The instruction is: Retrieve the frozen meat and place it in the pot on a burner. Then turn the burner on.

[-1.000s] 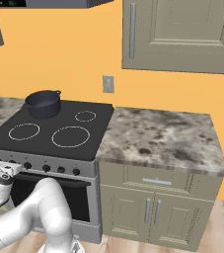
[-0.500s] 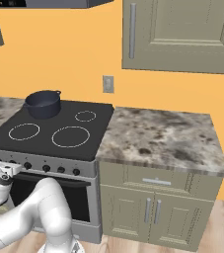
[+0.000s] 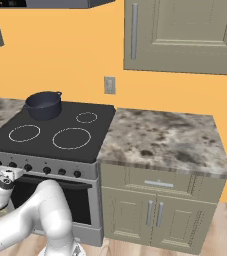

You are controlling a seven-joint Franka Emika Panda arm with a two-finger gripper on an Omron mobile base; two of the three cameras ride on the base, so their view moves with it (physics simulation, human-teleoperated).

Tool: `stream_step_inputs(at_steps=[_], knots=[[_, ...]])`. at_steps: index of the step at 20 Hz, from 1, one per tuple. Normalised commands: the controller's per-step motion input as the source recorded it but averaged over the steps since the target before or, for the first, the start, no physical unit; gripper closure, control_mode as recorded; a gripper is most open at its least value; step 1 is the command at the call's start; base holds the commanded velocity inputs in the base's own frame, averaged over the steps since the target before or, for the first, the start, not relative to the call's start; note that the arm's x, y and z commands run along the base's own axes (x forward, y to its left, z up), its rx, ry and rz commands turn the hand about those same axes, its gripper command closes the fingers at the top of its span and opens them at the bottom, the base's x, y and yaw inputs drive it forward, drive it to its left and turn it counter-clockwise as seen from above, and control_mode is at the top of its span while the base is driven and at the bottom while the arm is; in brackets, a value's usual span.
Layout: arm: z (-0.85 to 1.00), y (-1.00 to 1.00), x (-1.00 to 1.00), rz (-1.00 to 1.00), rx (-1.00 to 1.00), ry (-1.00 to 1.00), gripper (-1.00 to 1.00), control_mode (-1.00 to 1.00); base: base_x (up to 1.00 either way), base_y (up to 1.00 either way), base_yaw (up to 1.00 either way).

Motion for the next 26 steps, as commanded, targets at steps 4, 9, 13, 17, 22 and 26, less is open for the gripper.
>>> stream_step_inputs(at_steps=[4,9,13,17,22,26], knots=[[0.0,0.0,0.05,0.0,0.0,0.0,-1.0,-1.0,0.0,0.0,0.0],[0.0,0.0,0.0,0.0,0.0,0.0,-1.0,-1.0,0.0,0.0,0.0],[0.0,0.08,0.0,0.0,0.0,0.0,1.0,-1.0,0.0,0.0,0.0],[0.0,0.01,0.0,0.0,0.0,0.0,1.0,-1.0,0.0,0.0,0.0],[0.0,0.02,0.0,0.0,-0.01,0.0,1.0,-1.0,0.0,0.0,0.0],[0.01,0.13,0.0,0.0,-0.15,0.0,1.0,-1.0,0.0,0.0,0.0]])
